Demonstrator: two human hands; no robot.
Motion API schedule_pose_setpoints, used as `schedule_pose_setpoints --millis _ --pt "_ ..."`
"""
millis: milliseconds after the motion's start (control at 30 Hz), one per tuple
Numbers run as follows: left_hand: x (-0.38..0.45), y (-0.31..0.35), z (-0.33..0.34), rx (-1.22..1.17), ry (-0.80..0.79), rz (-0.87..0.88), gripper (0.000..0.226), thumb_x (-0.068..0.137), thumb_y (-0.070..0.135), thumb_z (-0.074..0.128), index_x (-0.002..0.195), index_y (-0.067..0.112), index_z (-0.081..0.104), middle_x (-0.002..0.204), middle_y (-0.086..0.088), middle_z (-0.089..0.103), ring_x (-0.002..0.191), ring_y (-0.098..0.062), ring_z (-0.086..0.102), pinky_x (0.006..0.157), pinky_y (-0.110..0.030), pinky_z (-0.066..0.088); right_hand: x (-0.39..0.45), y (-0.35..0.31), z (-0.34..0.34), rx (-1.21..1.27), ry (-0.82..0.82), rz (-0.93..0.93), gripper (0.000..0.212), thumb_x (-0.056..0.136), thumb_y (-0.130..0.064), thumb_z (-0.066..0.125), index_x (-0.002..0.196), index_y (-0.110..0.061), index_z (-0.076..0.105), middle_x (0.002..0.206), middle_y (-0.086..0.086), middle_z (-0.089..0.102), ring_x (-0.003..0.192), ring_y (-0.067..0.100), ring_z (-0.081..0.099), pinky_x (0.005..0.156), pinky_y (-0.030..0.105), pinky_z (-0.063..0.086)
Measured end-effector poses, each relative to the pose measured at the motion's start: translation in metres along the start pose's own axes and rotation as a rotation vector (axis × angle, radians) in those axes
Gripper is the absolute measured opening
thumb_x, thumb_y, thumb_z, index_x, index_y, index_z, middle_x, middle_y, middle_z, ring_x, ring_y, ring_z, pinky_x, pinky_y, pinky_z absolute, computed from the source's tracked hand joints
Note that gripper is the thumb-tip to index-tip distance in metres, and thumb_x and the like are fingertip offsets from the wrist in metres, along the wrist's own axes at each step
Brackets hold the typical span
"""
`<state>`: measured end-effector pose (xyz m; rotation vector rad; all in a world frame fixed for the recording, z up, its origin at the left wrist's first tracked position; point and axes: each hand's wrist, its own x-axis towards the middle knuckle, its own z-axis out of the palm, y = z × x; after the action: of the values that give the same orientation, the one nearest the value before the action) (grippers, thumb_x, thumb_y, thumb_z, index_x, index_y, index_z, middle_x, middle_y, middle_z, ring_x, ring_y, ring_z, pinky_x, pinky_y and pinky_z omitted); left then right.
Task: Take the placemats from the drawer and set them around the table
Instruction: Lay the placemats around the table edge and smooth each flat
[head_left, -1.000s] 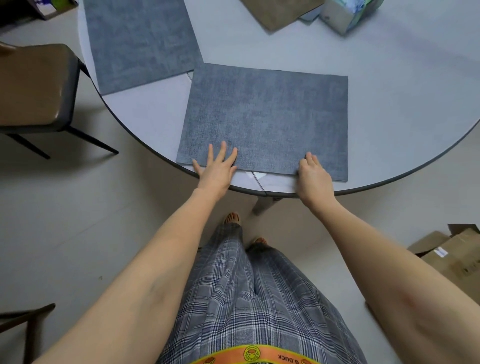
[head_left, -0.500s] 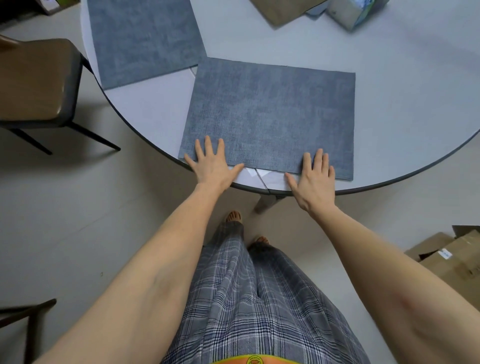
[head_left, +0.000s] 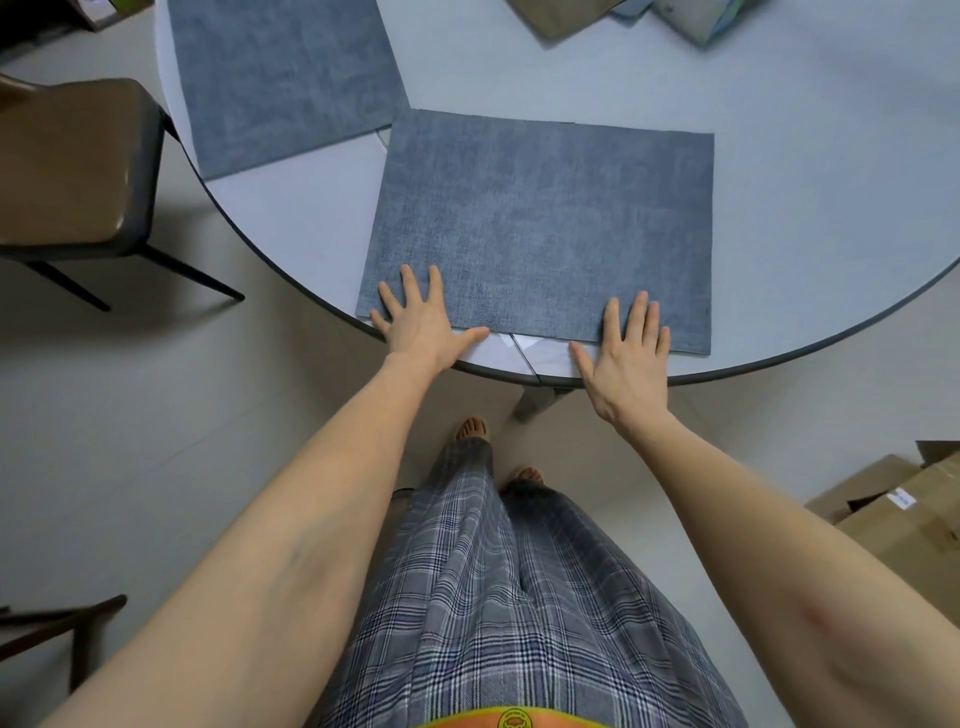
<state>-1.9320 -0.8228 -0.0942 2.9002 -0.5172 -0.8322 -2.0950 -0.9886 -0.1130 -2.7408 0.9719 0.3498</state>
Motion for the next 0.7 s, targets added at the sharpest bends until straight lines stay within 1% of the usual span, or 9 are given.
schedule_pose_setpoints --millis 100,233,467,700 --pt "0.0011 0.0016 -0.0025 -0.010 -0.015 -0.014 0.109 0.077 0.073 0.056 0.155 0.024 -0.004 0.161 -0.011 -0.013 0.145 -0.043 -0.012 0.114 -0.064 0.006 -0.0003 -0.0001 -0.0004 0.012 -0.005 0.002 0.073 0.097 -0.053 0.031 0.152 -0.010 0.010 0.159 0.023 -0.001 0.147 0.038 -0.001 0.119 0.050 0.005" --pt "0.0016 0.0051 -0.0052 -0.021 -0.038 -0.031 0.109 0.078 0.070 0.058 0.155 0.024 -0.004 0.161 -0.011 -0.014 0.145 -0.042 -0.013 0.112 -0.067 0.007 -0.0004 -0.0009 -0.0037 0.027 -0.022 0.007 0.072 0.098 -0.053 0.031 0.152 -0.010 0.009 0.159 0.022 -0.003 0.147 0.038 -0.003 0.119 0.050 0.005" --pt "0.0001 0.0052 -0.0041 0.001 -0.031 -0.015 0.108 0.080 0.069 0.056 0.155 0.021 -0.004 0.160 -0.013 -0.014 0.145 -0.044 -0.012 0.110 -0.069 0.008 -0.0026 -0.0039 -0.0063 0.019 -0.036 0.025 0.069 0.099 -0.049 0.031 0.152 -0.009 0.012 0.158 0.023 -0.002 0.147 0.039 0.000 0.119 0.051 0.008" --pt "-0.0012 0.0016 -0.0038 -0.006 -0.045 0.009 0.110 0.079 0.069 0.058 0.155 0.020 -0.006 0.160 -0.013 -0.016 0.144 -0.044 -0.014 0.110 -0.068 0.006 -0.0088 -0.0081 -0.0053 0.029 -0.050 0.054 0.066 0.100 -0.046 0.031 0.151 -0.009 0.012 0.158 0.023 -0.002 0.147 0.039 -0.001 0.118 0.052 0.008"
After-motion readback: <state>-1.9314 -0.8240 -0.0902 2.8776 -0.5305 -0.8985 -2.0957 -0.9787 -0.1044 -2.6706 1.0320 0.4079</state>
